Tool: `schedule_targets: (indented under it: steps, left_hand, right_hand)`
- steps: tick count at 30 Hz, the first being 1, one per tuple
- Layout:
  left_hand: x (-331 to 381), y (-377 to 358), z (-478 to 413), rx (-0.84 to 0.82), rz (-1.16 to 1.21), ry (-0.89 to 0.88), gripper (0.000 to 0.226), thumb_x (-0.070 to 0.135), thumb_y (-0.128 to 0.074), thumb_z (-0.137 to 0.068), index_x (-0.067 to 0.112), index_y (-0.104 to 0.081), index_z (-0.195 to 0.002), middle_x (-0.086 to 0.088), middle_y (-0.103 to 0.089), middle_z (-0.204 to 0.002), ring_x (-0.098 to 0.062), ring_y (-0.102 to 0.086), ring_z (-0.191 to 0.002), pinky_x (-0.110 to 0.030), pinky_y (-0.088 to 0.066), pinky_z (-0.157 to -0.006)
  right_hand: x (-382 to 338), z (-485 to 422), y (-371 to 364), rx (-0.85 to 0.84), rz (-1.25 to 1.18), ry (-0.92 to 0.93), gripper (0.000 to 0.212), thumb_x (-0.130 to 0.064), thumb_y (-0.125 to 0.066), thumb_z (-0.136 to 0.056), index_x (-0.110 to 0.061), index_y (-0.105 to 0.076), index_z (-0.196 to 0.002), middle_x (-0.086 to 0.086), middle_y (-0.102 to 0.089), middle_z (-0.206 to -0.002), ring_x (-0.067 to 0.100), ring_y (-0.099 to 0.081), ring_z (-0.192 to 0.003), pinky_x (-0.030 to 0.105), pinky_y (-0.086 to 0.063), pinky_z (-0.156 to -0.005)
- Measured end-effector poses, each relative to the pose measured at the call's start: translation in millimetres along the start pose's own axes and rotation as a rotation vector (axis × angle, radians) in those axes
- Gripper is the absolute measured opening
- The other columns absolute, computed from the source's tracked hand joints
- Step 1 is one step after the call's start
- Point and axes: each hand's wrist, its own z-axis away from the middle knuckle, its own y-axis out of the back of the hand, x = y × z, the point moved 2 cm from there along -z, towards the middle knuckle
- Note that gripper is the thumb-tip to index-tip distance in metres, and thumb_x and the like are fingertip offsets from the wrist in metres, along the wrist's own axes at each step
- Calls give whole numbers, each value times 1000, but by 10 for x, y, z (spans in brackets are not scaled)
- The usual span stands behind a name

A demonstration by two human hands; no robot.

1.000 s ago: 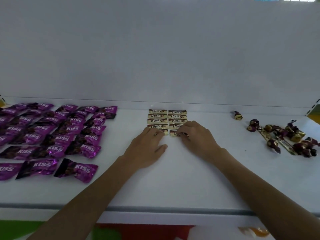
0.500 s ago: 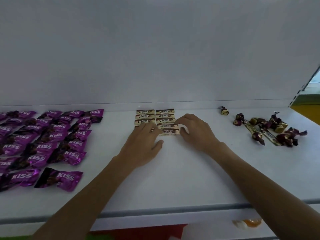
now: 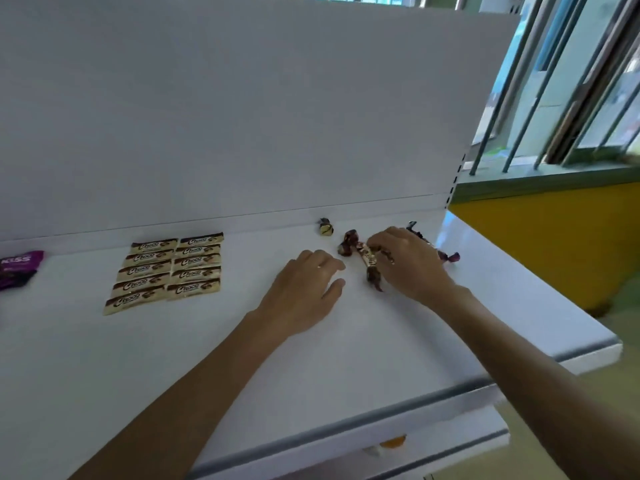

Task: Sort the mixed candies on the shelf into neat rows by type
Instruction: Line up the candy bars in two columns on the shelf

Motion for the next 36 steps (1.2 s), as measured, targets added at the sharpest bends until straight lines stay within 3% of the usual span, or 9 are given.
schedule_targets:
  steps: [5,9,11,16,20,26,30,32,36]
  left_hand:
    - [108,-211,-503,-9,24,106,40,11,-31,-97,27,-46,-131,-9,-56,-121,-30,-52,-107,-42,-45,-87]
    - [219,-391,-714,-85,32,74,37,11,-47,-90,32,-56,-119,-6,-59,-112,-30,-58,-98,-41,-49,-77]
    - [296,-449,-728,-71,14,39,36,11,-57,-86,28,-60,-117,-1,-62,-111,-27,-55,-99,-41,-47,-78]
    - [367,-451,-738,7,-118,88,31,16,-47,-93,20,-58,-122,-1,-57,-119,-24,-45,-110,-32,-36,-88]
    - [419,-488,-698,50,-182,147,23,25,-48,-94,12,-59,-108,-5,-54,-111,-23,-45,-105,-30,-35,-84]
    - [522,-407,-640,110,-57,270,16,21,-51,-91,12,-44,-102,-4,-59,-91,-27,-57,-87,-32,-39,-71]
    - [511,-273,-605,204,162,348,18,23,-60,-87,18,-49,-99,2,-63,-89,-20,-59,-83,-36,-46,-75]
    - [493,-186,-558,244,225,355,16,22,-62,-86,22,-49,-95,9,-57,-77,-17,-55,-74,-34,-45,-71]
    - [419,-26,-403,282,268,330,19,18,-63,-85,28,-46,-87,11,-54,-68,-9,-51,-63,-26,-40,-60]
  right_hand:
    - [369,46,-32,-205,187,-58,30,-28,-47,-89,-15,-59,-113,7,-52,-117,26,-44,-117,35,-37,-88]
    - [454,39,6,-232,171,0,32,-32,-43,-91,-18,-58,-115,6,-55,-120,26,-45,-120,35,-35,-92]
    - [485,19,23,-245,173,50,30,-26,-42,-91,-17,-59,-114,7,-57,-118,28,-50,-113,34,-37,-88]
    - [561,8,50,-222,122,126,28,-23,-42,-89,-12,-57,-110,7,-61,-111,30,-56,-102,30,-32,-71]
    - [614,15,111,-216,75,124,24,-17,-38,-91,-8,-51,-110,10,-64,-101,33,-57,-92,30,-30,-65]
    - [710,15,174,-193,-141,143,19,-10,-36,-91,-10,-45,-108,7,-54,-72,27,-46,-65,32,-34,-59]
    - [693,-38,247,-92,-301,236,19,-3,-42,-89,-9,-58,-95,-7,-48,-60,14,-41,-53,24,-32,-56]
    - [661,-85,290,-111,-418,203,26,1,-43,-86,-9,-67,-90,-16,-53,-63,4,-48,-56,10,-35,-57]
    - [496,-152,259,-83,-539,157,38,6,-42,-82,-13,-72,-95,-6,-68,-86,-2,-55,-64,4,-38,-62]
